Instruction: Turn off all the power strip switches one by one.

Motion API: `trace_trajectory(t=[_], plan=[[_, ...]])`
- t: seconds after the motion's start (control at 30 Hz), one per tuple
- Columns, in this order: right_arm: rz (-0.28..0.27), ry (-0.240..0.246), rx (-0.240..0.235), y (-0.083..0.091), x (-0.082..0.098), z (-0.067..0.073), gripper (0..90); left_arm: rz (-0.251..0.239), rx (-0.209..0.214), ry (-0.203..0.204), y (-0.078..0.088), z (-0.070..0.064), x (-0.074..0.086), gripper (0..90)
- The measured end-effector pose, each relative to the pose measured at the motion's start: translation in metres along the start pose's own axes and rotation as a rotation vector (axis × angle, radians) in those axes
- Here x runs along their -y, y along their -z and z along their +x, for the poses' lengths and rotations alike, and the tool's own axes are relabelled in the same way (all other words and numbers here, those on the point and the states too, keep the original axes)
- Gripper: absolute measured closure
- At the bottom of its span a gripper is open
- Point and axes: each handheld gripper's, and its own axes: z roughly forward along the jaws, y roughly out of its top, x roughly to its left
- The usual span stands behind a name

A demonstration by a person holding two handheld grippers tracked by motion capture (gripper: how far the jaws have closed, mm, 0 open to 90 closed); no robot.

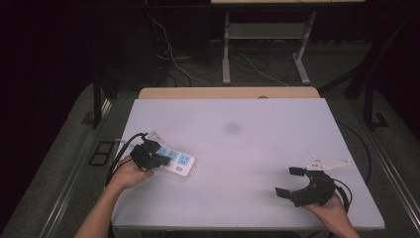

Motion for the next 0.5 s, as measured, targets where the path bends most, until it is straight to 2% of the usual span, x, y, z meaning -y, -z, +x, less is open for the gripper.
trace_trajectory(t=[0.37,0.43,0.5], plan=[[-0.002,-0.003,-0.001,0.0005,0.0000,-0.0001,0.5,0.008,0.001,0.008,0.0005,-0.0001,-0.0012,89.3],[-0.004,-0.004,-0.001,0.0007,0.0001,-0.0004,0.5,-0.008,0.008,0.014,0.0043,0.0002,-0.0025,89.3],[-0.004,-0.005,-0.001,0.0006,0.0001,-0.0006,0.5,0.012,-0.005,-0.005,0.0048,-0.0006,-0.0025,89.3]])
